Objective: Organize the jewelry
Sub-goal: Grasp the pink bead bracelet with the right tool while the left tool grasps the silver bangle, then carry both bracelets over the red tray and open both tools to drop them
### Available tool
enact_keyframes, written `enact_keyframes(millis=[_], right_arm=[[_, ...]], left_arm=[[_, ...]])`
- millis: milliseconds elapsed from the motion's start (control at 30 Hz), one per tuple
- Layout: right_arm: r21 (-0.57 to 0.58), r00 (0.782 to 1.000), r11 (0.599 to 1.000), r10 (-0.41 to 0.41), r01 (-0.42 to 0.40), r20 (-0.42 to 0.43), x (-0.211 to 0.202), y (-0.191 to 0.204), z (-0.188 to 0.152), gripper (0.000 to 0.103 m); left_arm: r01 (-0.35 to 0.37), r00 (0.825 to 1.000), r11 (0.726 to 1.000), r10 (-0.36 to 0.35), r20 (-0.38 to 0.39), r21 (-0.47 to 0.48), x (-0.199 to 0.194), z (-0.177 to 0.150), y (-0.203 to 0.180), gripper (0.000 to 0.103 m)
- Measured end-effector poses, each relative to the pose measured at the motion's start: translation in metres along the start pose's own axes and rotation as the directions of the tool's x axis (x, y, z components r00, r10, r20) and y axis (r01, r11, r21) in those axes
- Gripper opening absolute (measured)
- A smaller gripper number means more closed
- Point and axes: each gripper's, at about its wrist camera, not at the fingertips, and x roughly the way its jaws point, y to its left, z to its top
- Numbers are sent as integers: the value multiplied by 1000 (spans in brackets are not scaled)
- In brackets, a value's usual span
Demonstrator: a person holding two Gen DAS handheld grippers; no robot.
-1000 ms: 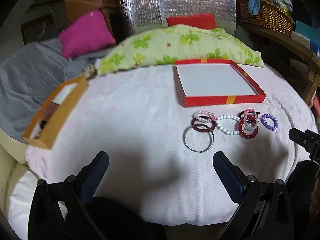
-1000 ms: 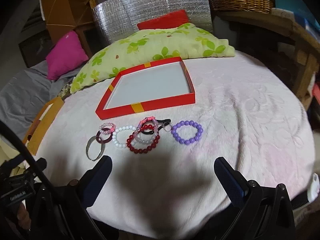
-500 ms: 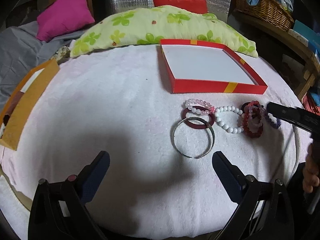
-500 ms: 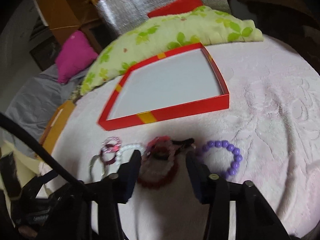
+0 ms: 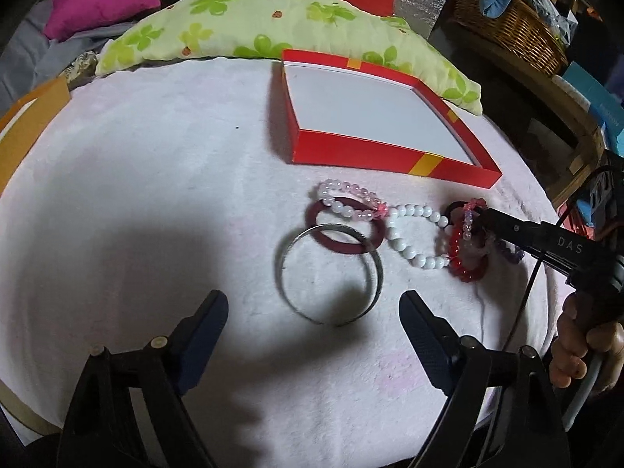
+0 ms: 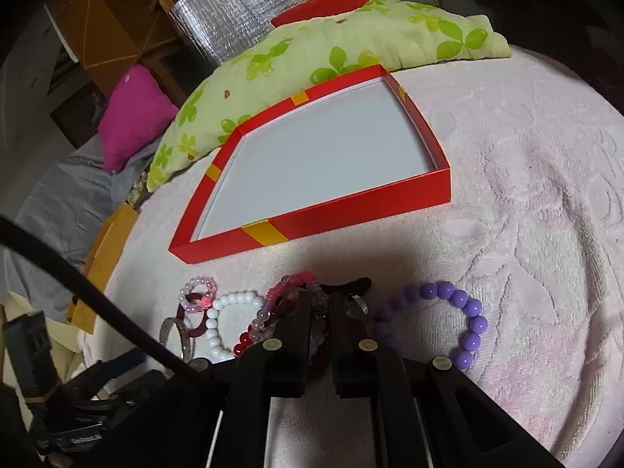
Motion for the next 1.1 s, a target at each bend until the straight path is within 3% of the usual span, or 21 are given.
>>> enact_keyframes(millis=[133, 267, 333, 367, 700, 833, 933, 1033, 1100], right_arm=[[18, 1000, 999, 28, -28, 14, -7, -2, 2, 10], [48, 997, 996, 68, -69, 29, -12, -5, 5, 10], [60, 996, 994, 87, -89, 35, -15, -6, 7, 10], [61, 995, 994, 88, -90, 35, -16, -6, 7, 10], [51, 999, 999, 18, -16, -37, -5, -6, 4, 17], [77, 998, 997, 2, 3, -63, 0, -12, 3, 36], [69, 1000, 998, 4, -2, -29, -6, -11, 2, 52], [20, 1000, 1000, -17, 17, -21, -5, -5, -1, 52], [-10, 999, 999, -33, 33, -36, 1, 0, -2, 43]], left_arm=[[-20, 1000, 1000, 20, 14, 4, 8, 3, -3, 89], [-47, 999, 996, 45, 30, 70, 11, 2, -9, 89], [-59, 997, 993, 54, 46, 107, 11, 0, -13, 75], [-76, 996, 988, 69, 52, 136, 12, -1, -16, 61], [-94, 994, 980, 81, 76, 176, 4, -5, -18, 62], [-135, 988, 975, 118, 102, 178, -7, -6, -15, 62], [-173, 981, 969, 153, 122, 175, -14, -6, -13, 62], [-189, 977, 966, 167, 135, 175, -20, -6, -14, 62], [-203, 973, 961, 176, 149, 189, -23, -5, -18, 62]])
